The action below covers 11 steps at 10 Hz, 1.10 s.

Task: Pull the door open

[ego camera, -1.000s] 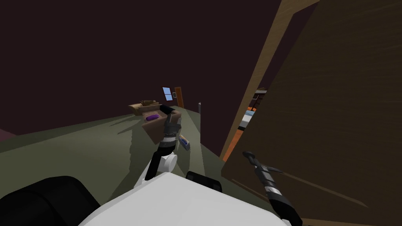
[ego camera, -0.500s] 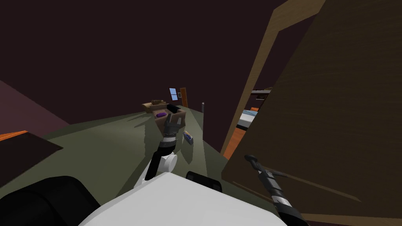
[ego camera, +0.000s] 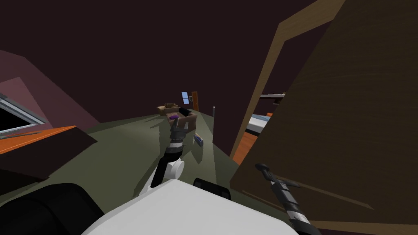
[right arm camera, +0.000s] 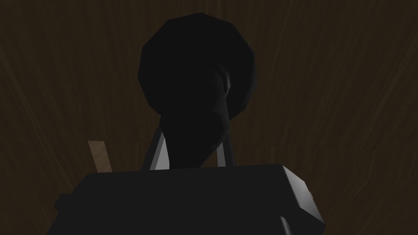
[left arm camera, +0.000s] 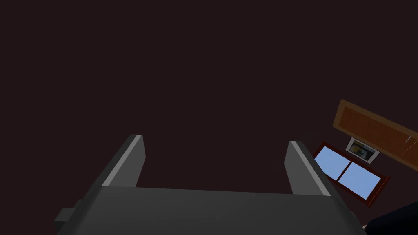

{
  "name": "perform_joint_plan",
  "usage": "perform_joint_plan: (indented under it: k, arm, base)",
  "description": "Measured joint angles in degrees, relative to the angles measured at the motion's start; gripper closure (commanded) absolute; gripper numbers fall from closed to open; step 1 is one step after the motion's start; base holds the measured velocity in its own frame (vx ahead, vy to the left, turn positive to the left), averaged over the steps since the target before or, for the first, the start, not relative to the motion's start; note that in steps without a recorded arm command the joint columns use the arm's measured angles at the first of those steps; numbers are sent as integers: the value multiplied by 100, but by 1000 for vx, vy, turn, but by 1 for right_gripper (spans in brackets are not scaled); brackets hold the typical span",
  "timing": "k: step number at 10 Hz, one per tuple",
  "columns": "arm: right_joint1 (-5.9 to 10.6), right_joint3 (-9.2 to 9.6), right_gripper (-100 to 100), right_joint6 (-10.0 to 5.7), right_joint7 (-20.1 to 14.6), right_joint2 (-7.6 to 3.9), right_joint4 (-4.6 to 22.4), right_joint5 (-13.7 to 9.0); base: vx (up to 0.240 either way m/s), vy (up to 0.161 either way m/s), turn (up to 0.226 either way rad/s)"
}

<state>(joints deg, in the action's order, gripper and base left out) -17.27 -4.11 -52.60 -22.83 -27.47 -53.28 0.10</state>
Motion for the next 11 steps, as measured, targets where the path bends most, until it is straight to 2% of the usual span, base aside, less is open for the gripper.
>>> perform_joint_plan:
  k: [5,9,11]
  arm:
    - [-155,79,100,-467,-174,-174,191,53]
    - [-213,112,100,-621,-232,-214,250,77]
    - [-215,126,100,-833,-283,-281,412,95]
  base:
    - [-183,-53,123]
    - [-208,-67,181]
    - [-244,-74,165]
